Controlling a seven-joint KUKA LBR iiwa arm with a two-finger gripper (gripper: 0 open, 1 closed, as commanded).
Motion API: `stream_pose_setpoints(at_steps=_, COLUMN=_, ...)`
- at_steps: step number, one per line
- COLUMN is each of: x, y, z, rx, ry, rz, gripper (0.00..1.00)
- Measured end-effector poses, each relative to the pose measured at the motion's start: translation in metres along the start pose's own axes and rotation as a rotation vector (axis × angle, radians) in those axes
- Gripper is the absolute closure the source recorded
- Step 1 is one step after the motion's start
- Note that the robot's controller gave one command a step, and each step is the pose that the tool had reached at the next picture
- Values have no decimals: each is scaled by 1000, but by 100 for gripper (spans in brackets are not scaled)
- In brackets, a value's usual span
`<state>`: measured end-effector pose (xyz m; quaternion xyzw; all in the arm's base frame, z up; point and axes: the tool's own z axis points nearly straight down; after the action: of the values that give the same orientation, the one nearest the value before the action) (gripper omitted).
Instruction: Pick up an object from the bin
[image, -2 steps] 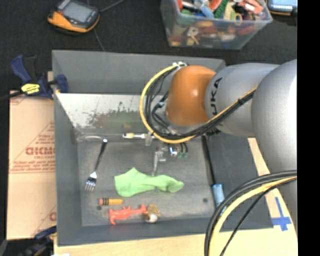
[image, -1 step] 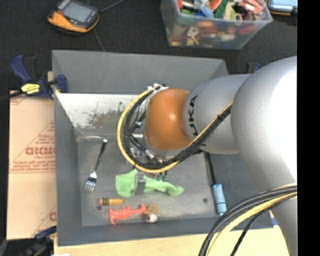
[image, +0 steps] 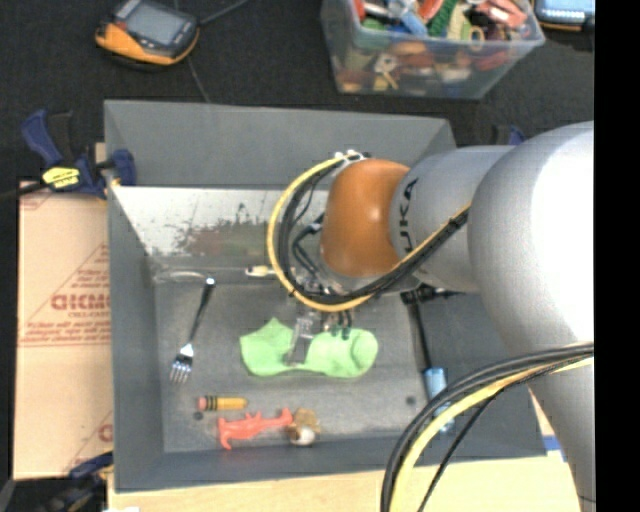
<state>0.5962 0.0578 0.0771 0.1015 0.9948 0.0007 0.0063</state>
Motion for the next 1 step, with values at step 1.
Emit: stream_pose_setpoints(at_steps=1, x=38, y=31, z=-81, rx=-2, ry=1, rz=-159, gripper=0)
